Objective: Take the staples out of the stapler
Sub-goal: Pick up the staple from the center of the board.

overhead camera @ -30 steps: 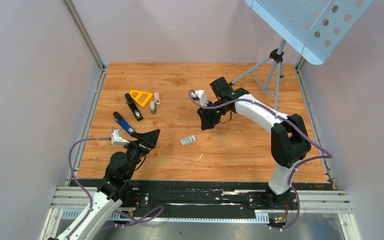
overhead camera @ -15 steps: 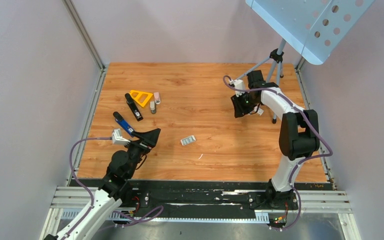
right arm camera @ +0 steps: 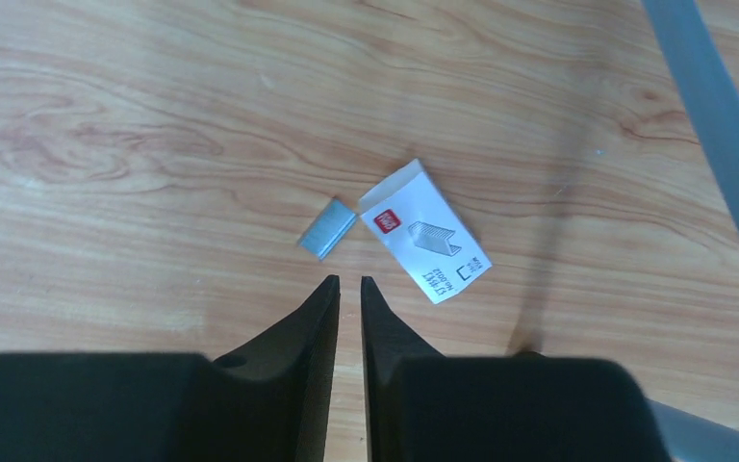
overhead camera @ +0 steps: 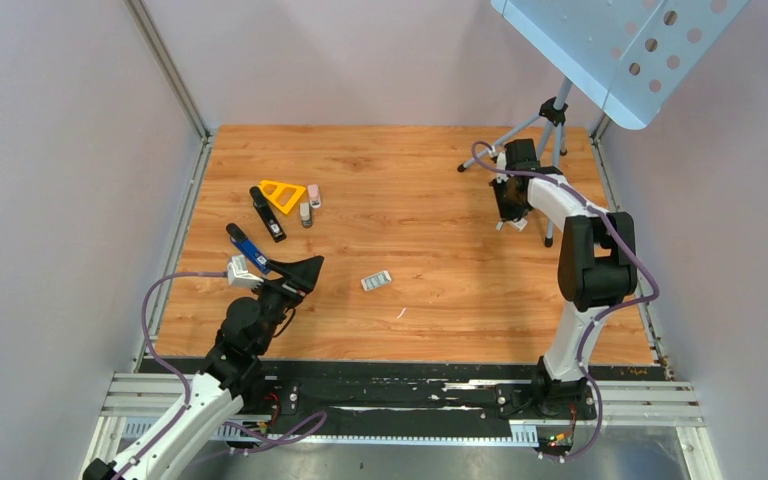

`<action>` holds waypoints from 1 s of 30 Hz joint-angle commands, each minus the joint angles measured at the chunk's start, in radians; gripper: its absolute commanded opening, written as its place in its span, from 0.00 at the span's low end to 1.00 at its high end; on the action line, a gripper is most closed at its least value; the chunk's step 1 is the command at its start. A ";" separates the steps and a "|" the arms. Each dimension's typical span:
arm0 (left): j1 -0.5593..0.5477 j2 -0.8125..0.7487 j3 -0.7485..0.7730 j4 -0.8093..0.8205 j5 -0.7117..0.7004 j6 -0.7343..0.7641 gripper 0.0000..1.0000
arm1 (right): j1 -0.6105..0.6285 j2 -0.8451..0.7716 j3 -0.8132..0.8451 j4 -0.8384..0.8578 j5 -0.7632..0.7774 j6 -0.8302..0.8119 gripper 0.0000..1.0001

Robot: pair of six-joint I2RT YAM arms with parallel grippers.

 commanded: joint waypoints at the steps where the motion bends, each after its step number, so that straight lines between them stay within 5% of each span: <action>1: 0.007 0.010 -0.006 0.028 -0.004 -0.006 1.00 | -0.038 0.050 0.005 0.008 0.042 0.077 0.16; 30: 0.007 0.047 -0.006 0.059 -0.004 -0.009 1.00 | -0.053 0.110 0.033 -0.004 -0.091 0.150 0.21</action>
